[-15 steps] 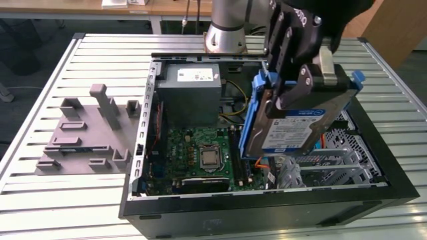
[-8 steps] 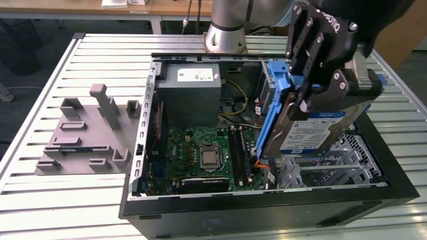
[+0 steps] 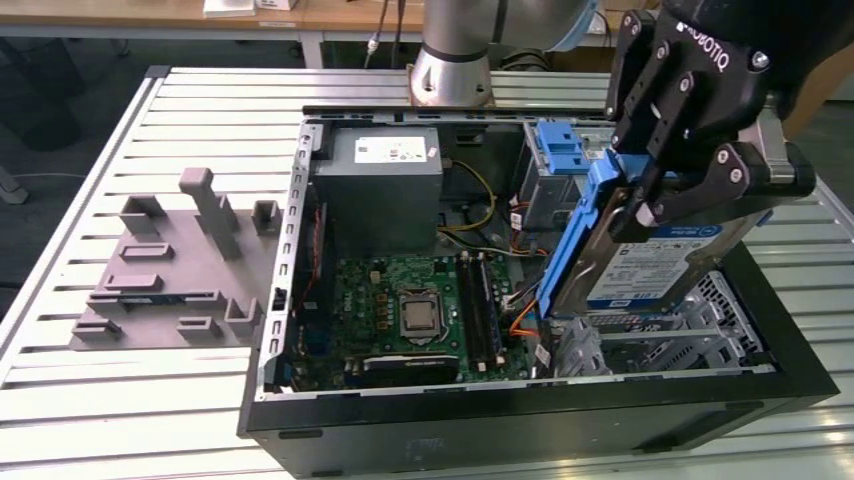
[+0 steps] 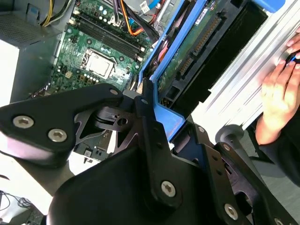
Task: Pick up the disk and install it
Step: 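Insert the disk into the insertion slot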
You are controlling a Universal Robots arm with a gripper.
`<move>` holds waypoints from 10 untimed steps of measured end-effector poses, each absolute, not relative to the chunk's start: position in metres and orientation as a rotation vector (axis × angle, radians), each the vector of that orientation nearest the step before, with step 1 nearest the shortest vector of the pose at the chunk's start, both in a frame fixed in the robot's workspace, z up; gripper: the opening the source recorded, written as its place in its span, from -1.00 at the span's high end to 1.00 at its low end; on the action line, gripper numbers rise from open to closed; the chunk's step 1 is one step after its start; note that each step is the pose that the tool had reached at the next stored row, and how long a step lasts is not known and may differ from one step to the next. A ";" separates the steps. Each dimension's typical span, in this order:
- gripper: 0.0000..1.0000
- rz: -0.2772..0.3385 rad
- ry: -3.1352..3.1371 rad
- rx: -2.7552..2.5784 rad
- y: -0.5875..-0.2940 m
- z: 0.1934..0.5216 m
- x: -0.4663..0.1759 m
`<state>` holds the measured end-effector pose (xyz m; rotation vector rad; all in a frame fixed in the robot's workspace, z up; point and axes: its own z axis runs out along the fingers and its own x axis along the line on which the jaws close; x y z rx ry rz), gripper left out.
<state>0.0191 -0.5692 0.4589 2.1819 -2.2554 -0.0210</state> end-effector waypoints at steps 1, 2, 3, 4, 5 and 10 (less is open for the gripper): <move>0.27 -0.021 -2.255 2.182 -0.569 0.459 0.019; 0.27 -0.021 -2.256 2.182 -0.569 0.459 0.019; 0.27 -0.021 -2.255 2.182 -0.569 0.459 0.019; 0.27 -0.021 -2.256 2.182 -0.569 0.459 0.019; 0.27 -0.021 -2.255 2.182 -0.569 0.459 0.020; 0.27 -0.021 -2.255 2.183 -0.569 0.458 0.031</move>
